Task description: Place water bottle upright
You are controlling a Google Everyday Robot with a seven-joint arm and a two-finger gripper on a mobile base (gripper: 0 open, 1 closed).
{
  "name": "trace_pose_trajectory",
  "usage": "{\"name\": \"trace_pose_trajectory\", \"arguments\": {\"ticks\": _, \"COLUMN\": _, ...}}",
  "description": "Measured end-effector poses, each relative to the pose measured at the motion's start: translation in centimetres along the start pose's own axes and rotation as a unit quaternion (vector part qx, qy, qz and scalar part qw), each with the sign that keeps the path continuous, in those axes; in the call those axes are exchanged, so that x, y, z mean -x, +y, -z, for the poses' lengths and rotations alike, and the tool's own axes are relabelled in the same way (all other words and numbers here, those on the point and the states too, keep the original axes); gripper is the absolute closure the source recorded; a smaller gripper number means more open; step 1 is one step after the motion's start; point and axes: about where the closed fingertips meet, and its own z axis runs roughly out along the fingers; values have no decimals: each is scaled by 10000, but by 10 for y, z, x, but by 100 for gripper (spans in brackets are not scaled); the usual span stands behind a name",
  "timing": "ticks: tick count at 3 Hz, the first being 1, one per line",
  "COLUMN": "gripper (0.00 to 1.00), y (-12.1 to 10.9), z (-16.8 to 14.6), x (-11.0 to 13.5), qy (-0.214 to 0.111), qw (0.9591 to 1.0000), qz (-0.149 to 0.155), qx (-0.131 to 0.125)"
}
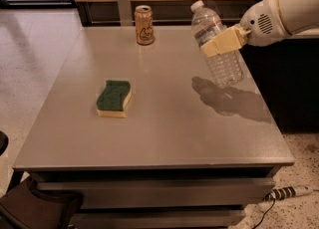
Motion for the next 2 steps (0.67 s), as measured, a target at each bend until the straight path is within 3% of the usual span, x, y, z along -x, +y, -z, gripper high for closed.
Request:
{"name": "trace_pose_trajectory", "arguments": {"ticks": 1, "gripper": 100, "y": 4, "z": 14, "x": 0, "qy": -665, "qw": 9975, "qz": 211, "qx": 59}}
{"name": "trace_pose_trajectory", "arguments": {"ticks": 2, "gripper": 100, "y": 4, "z": 23, "x": 1, "qy": -1241, "qw": 9916, "qz": 346, "qx": 135}}
